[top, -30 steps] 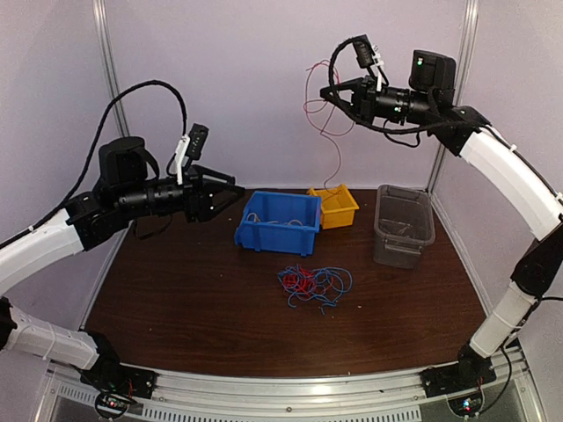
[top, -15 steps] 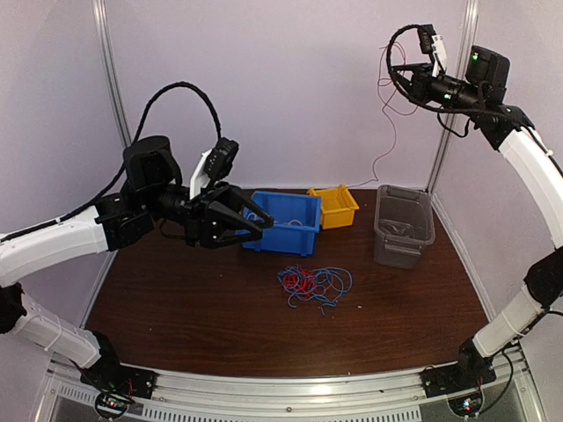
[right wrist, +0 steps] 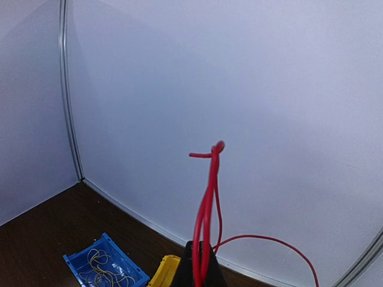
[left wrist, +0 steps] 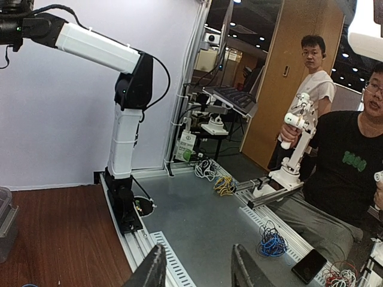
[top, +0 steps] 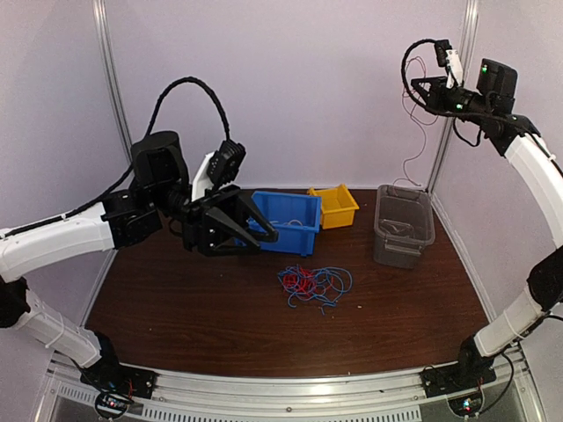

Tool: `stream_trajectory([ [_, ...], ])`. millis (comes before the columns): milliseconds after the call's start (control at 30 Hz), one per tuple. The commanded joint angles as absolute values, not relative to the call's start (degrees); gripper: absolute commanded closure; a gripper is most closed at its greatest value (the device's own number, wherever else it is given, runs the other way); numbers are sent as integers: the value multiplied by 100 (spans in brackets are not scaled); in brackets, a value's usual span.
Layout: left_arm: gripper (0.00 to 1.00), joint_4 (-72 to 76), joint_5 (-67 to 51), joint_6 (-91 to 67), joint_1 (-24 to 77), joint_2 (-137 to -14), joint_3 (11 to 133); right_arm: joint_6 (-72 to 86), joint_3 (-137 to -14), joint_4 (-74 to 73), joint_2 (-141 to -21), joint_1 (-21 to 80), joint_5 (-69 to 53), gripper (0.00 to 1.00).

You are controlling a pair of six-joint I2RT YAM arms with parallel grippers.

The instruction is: Untangle the cables

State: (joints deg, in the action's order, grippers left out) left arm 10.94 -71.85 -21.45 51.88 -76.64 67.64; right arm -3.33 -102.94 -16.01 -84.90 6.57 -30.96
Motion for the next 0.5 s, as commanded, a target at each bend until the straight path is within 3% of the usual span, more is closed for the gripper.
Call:
stream_trajectory([
  [0,62,1222,-7214,-2127,5238,-7763,6943,-440,-9960,-1427,-8269,478,-2932,100],
  [233,60,962,-7012,-1999,5265,-7856,6979,-503,-9265,-1246,-8110,262,-2943,100],
  [467,56,397,-6057,-1511,5264,-7828,7118,-642,-8032,-1202,-8050,255,-3100,100],
])
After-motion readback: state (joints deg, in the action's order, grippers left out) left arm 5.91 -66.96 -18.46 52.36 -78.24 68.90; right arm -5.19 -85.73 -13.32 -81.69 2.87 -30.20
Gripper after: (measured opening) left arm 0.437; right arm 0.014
